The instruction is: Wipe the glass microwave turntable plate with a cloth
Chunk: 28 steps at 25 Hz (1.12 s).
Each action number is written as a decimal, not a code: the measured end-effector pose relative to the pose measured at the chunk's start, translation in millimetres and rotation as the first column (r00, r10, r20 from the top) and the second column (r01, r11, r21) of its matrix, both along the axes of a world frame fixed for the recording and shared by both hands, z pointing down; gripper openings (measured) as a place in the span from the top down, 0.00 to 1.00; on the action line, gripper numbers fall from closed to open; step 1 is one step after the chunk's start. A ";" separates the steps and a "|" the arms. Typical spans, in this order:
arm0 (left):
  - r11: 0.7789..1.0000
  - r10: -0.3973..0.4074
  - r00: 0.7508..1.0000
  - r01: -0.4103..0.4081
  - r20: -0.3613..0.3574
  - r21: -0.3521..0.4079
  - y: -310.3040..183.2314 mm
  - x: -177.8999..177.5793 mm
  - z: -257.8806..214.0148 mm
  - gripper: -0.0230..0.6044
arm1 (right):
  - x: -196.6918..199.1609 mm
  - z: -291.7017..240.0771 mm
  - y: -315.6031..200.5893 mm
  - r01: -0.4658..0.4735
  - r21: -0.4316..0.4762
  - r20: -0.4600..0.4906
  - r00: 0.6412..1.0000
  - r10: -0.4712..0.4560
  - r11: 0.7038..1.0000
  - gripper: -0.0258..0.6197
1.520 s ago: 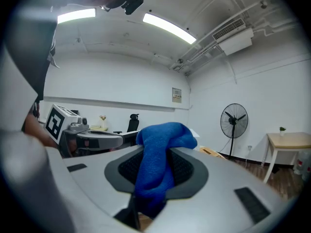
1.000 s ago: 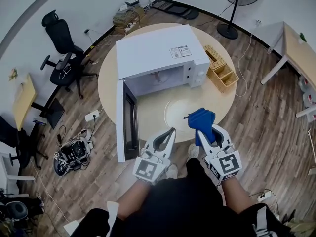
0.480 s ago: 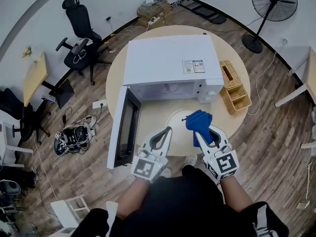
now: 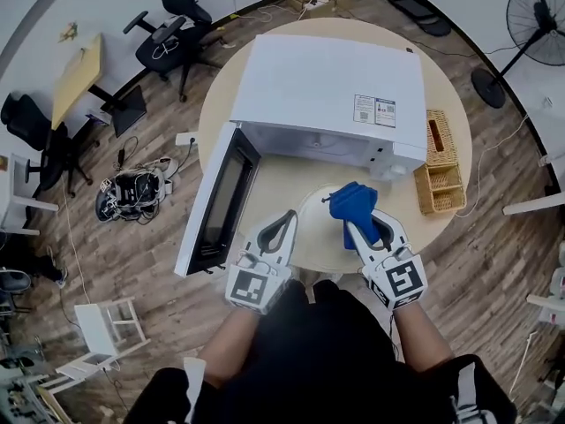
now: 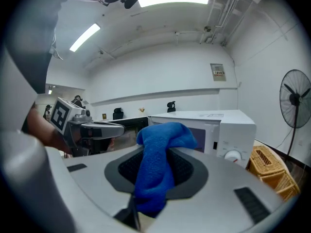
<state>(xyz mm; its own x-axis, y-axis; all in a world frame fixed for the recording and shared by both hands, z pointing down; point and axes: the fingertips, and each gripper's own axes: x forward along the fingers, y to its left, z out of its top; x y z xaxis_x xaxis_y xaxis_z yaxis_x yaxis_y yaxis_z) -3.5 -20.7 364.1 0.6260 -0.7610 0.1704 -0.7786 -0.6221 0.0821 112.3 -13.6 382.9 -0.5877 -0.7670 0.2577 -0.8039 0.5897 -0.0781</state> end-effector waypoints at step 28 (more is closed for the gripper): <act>0.982 -0.046 0.998 0.052 0.037 -0.179 0.6 -50.9 90.0 0.95 | -94.6 179.7 -28.4 0.101 -0.320 -0.250 0.950 -0.187 0.942 0.81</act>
